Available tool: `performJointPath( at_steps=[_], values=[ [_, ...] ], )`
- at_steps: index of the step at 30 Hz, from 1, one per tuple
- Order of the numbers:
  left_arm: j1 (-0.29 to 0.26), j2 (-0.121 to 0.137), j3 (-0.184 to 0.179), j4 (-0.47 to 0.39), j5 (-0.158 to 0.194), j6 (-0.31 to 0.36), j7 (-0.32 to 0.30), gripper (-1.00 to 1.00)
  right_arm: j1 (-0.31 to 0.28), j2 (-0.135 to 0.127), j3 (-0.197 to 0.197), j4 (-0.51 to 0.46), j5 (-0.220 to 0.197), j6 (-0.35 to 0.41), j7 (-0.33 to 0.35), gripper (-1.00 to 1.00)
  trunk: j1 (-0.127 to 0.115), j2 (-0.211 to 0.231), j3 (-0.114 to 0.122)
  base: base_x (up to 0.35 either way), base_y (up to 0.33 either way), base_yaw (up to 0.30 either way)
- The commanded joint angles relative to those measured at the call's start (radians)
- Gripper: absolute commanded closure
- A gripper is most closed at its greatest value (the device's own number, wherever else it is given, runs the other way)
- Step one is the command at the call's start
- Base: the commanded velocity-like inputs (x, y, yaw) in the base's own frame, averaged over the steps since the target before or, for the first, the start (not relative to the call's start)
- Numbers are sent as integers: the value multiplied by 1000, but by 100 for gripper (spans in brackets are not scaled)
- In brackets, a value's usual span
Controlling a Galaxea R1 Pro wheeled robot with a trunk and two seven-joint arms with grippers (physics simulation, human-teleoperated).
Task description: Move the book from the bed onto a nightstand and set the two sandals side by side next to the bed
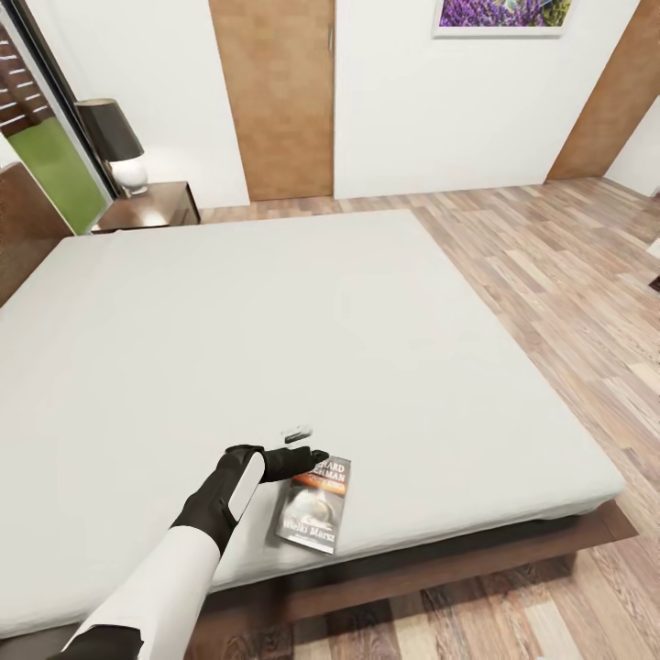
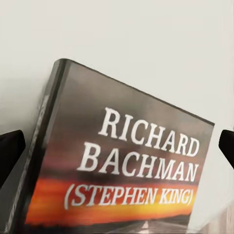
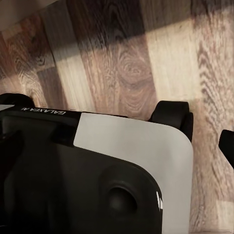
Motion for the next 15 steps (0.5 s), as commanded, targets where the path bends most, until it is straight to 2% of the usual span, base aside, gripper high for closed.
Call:
performJointPath(
  at_steps=[1, 15],
  values=[
    [0, 0, 0, -1, 1, 5, -1, -100, -1, 0, -4, 3, -2, -3, 4, -100, 0, 0, -1, -132, 0, 0],
    [0, 0, 0, -1, 1, 5, -1, -100, -1, 0, -4, 3, -2, -3, 4, -100, 0, 0, -1, -28, 0, 0]
  ],
)
